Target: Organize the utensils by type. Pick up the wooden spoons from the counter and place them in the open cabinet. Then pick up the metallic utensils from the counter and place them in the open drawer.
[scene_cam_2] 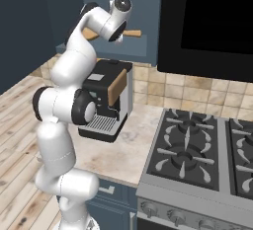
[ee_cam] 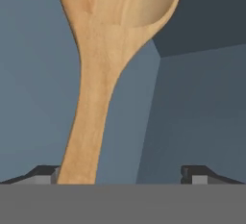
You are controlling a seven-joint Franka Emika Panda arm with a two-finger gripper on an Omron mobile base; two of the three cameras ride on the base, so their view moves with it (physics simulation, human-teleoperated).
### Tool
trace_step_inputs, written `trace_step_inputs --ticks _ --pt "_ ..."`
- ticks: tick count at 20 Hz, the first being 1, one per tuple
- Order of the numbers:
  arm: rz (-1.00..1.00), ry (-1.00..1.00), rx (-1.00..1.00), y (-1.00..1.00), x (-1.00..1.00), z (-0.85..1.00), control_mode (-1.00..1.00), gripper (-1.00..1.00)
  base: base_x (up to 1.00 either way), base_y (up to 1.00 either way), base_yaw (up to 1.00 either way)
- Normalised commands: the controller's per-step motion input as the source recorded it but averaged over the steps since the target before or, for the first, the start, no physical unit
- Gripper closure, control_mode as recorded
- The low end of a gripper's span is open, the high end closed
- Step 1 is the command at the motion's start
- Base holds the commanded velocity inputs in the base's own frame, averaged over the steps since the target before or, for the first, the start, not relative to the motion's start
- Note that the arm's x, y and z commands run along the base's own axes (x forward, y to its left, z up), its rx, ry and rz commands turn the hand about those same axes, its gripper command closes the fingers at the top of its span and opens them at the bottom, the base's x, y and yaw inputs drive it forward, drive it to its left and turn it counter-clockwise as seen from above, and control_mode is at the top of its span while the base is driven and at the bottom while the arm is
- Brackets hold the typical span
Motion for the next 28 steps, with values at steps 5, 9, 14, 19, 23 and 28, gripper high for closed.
trace_step_inputs --ticks 5,9,14,19,23,28 --pt "0.00 0.00 0.00 0.00 -0.18 -0.16 -1.00 -1.00 0.00 0.00 0.00" --pt "0.00 0.00 0.00 0.00 -0.09 -0.08 -1.00 -1.00 0.00 0.00 0.00" --pt "0.00 0.00 0.00 0.00 0.11 -0.01 -1.00 -1.00 0.00 0.00 0.00" --pt "0.00 0.00 0.00 0.00 0.26 -0.02 -1.00 -1.00 0.00 0.00 0.00" --pt "0.00 0.00 0.00 0.00 0.21 0.00 -1.00 -1.00 0.00 0.00 0.00" --pt "0.00 0.00 0.00 0.00 -0.33 0.00 -1.00 -1.00 0.00 0.00 0.00"
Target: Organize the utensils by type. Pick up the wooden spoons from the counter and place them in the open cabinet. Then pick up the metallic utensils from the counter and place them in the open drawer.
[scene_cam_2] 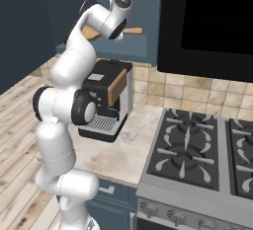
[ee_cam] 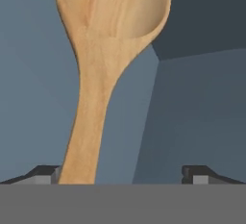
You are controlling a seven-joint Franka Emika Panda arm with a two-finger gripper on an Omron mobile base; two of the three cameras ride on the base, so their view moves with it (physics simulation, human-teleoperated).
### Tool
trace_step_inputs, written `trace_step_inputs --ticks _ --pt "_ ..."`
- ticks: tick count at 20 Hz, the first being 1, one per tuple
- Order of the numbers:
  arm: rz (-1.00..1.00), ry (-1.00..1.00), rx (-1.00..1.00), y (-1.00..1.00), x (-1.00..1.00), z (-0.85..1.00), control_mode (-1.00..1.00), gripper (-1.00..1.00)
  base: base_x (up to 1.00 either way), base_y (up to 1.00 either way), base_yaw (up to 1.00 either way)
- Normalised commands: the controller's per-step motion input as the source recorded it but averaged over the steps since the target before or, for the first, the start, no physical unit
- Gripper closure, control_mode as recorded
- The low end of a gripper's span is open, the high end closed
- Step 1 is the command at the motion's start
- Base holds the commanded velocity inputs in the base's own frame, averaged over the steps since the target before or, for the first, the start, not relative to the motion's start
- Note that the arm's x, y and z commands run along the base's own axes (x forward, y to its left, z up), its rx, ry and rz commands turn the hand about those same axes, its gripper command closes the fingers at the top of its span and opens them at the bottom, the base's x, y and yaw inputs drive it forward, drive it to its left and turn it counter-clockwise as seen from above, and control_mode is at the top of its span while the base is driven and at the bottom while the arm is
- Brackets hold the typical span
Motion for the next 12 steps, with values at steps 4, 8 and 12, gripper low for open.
trace_step_inputs --ticks 4,8,12 --pt "0.00 0.01 0.00 0.00 -0.06 0.01 -1.00 -1.00 0.00 0.00 0.00" --pt "0.01 0.08 0.00 0.00 0.01 0.00 -1.00 -1.00 0.00 0.00 0.00" --pt "0.04 0.11 0.00 0.00 -0.10 -0.02 -1.00 -1.00 0.00 0.00 0.00"
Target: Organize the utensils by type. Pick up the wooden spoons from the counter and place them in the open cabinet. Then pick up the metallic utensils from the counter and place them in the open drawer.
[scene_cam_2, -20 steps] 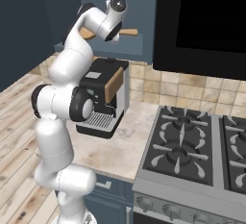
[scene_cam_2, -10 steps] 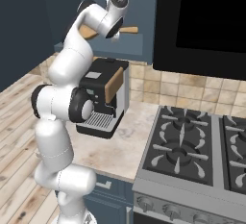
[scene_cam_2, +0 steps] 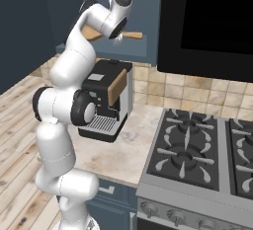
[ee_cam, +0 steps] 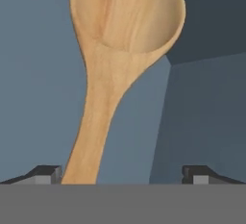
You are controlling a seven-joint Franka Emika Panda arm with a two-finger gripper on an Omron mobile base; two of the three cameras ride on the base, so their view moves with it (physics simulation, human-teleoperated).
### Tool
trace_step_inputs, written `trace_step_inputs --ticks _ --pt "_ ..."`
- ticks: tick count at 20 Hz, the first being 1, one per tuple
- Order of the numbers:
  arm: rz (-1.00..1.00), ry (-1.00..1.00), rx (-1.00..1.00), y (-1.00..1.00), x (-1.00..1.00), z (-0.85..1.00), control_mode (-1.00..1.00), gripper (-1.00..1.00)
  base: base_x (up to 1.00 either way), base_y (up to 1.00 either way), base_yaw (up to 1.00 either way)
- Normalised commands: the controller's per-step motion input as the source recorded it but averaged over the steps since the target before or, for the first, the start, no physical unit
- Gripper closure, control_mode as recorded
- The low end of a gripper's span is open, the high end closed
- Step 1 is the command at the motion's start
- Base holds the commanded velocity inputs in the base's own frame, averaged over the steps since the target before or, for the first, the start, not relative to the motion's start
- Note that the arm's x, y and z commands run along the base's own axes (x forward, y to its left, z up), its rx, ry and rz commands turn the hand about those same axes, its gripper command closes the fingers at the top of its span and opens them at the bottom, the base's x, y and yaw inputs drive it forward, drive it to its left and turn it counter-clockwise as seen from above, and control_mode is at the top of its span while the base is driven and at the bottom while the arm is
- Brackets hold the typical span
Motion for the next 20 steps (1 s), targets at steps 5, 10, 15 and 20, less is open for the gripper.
trace_step_inputs --ticks 5,10,15,20 --pt "0.12 0.22 0.00 0.00 -0.13 0.00 -1.00 -1.00 0.00 0.00 0.00" --pt "0.12 0.06 0.00 0.00 -0.24 0.00 -1.00 -1.00 0.00 0.00 0.00" --pt "0.07 0.00 0.00 0.00 -0.31 -0.03 -1.00 -1.00 0.00 0.00 0.00" --pt "0.02 -0.02 0.00 0.00 -0.32 -0.04 -1.00 -1.00 0.00 0.00 0.00"
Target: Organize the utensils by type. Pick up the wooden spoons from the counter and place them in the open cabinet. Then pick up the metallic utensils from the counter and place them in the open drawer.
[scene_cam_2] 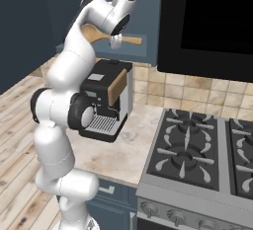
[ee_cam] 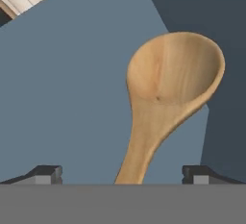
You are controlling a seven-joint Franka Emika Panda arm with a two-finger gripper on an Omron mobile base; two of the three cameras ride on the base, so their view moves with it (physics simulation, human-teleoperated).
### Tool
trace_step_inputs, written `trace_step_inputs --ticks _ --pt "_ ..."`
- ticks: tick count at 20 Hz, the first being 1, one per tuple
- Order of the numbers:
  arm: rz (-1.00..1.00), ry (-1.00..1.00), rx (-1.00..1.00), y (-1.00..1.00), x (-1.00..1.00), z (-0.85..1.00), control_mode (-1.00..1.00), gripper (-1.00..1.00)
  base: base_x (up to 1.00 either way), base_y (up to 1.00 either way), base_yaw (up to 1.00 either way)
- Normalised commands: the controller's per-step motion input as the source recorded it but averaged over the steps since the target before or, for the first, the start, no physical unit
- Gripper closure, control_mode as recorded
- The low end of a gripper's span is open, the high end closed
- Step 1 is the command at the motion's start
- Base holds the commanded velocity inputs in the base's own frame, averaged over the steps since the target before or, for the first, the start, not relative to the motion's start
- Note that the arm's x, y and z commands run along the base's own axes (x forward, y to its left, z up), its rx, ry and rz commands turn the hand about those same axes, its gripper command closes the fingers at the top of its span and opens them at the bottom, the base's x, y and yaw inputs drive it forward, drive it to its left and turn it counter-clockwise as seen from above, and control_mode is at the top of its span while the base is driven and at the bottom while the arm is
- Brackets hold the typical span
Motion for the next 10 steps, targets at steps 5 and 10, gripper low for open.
trace_step_inputs --ticks 5,10 --pt "0.00 -0.05 0.00 0.05 -0.31 -0.05 -1.00 -1.00 0.00 0.00 0.00" --pt "0.00 -0.10 0.00 0.14 -0.52 -0.06 -1.00 -1.00 0.00 0.00 0.00"
